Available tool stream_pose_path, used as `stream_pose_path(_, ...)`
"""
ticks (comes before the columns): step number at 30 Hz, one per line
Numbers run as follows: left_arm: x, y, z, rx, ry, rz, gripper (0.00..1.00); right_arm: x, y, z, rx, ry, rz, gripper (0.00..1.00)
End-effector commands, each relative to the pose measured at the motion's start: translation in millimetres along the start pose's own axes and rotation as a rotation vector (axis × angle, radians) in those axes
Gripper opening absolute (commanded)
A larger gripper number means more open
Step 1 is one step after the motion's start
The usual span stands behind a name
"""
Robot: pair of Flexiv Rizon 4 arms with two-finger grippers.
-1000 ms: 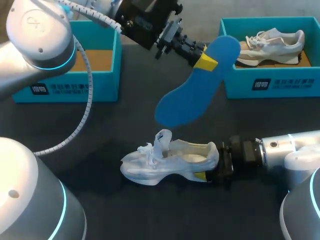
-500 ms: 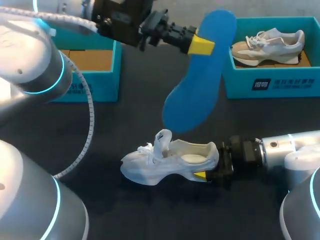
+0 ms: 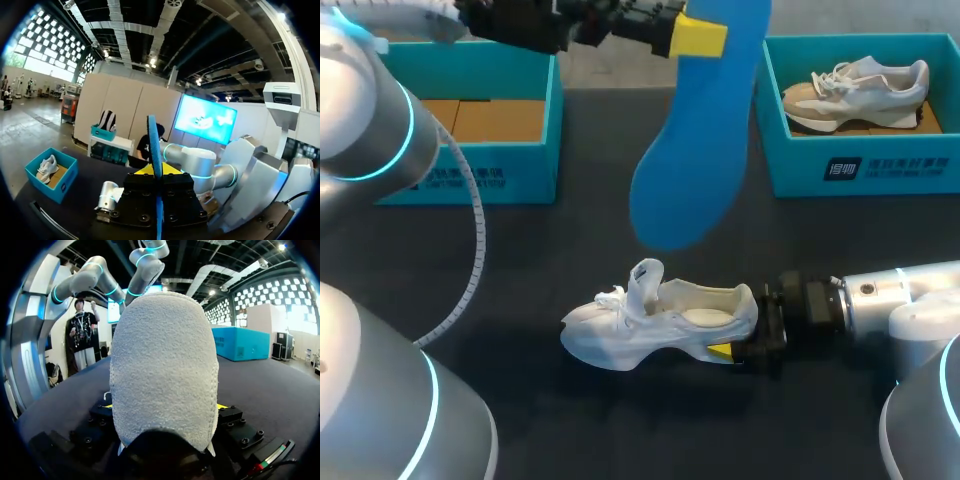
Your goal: Take the shoe out of the shoebox, open the shoe tongue, remove and reinsert the insole, then place the shoe into the shoebox
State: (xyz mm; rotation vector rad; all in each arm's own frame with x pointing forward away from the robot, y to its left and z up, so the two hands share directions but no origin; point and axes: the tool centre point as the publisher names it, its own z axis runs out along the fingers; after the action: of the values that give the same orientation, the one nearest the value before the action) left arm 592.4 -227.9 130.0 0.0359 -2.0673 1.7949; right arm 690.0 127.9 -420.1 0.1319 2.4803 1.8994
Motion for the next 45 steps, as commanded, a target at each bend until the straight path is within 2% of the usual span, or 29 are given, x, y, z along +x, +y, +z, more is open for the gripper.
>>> stream_pose_path(1, 4.7, -1.1, -10.6, -0.003, 0.028, -0.024, 0.00, 2.1, 0.4, 0.5, 0.005, -0.001, 0.000, 0.00)
stream_pose_path(5, 2.9, 0.3, -20.9, 0.004, 0.084, -0.093, 0.00, 2.1, 0.4, 0.5, 0.005, -0.001, 0.000, 0.00)
stream_pose_path(18, 2.9, 0.3, -20.9, 0.004, 0.084, -0.093, 0.00, 2.1, 0.4, 0.5, 0.005, -0.001, 0.000, 0.00)
stream_pose_path(22, 12.1, 12.5, -29.1, 0.027, 0.069, -0.131, 0.00, 2.1, 0.4, 0.5, 0.005, -0.001, 0.000, 0.00)
stream_pose_path(29, 28.1, 21.6, -43.2, 0.056, 0.066, -0.185, 0.00, 2.1, 0.4, 0.5, 0.005, -0.001, 0.000, 0.00)
stream_pose_path(35, 36.1, 28.1, -47.3, 0.040, 0.048, -0.203, 0.00, 2.1, 0.4, 0.5, 0.005, -0.001, 0.000, 0.00)
stream_pose_path(45, 44.3, 30.6, -45.5, 0.102, 0.032, -0.232, 0.00, 2.1, 0.4, 0.5, 0.005, -0.001, 0.000, 0.00)
